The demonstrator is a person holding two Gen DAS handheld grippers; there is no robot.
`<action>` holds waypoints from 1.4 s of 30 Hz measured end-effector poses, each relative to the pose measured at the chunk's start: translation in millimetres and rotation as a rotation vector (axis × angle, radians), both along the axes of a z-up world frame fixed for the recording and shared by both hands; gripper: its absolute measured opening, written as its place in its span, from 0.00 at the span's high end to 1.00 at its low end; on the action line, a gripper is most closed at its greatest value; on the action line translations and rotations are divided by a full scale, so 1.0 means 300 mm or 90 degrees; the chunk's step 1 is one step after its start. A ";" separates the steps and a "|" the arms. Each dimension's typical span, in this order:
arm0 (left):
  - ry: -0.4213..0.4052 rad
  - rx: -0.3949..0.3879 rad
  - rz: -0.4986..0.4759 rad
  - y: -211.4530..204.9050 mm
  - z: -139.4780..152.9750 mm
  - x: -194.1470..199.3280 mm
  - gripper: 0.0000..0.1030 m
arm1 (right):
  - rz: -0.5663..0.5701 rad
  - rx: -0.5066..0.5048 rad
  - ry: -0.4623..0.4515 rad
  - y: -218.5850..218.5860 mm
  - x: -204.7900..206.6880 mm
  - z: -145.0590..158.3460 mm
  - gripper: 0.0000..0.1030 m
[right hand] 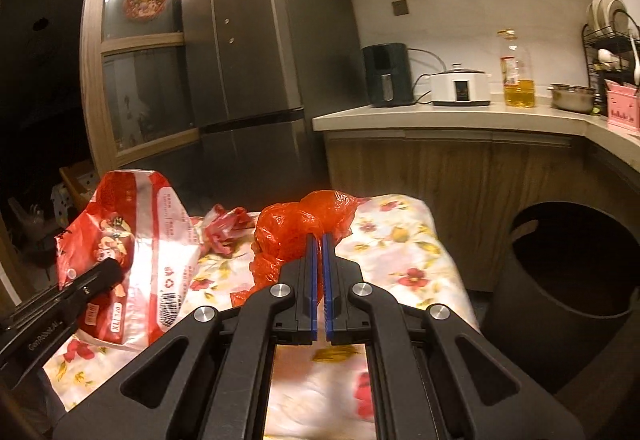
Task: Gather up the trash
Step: 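Carry the snack bag and orange bag over the black bin with both tools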
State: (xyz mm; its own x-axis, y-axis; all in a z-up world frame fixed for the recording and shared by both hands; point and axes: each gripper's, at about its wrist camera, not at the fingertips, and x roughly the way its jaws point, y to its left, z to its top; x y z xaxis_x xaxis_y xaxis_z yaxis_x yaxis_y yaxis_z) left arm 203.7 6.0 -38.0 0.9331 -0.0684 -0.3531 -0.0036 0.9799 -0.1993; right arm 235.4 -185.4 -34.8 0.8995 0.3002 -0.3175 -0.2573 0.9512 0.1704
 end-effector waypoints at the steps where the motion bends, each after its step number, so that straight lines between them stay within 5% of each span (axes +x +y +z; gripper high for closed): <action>1: 0.000 0.001 -0.009 -0.020 0.001 0.003 0.93 | -0.009 0.001 -0.001 -0.026 -0.006 0.005 0.97; 22: -0.034 0.032 -0.175 -0.465 0.110 0.127 0.93 | -0.177 0.017 -0.048 -0.425 -0.054 0.103 0.97; 42: -0.041 0.039 -0.281 -0.802 0.115 0.247 0.93 | -0.293 0.026 -0.060 -0.688 -0.039 0.105 0.97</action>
State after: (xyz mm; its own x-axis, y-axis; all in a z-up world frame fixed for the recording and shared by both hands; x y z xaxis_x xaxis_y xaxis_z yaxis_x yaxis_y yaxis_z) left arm 277.7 -234.7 -3.6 0.8394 -0.4457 -0.3111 0.4282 0.8948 -0.1265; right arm 223.7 -391.8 -3.4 0.9664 -0.1258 -0.2241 0.1733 0.9629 0.2067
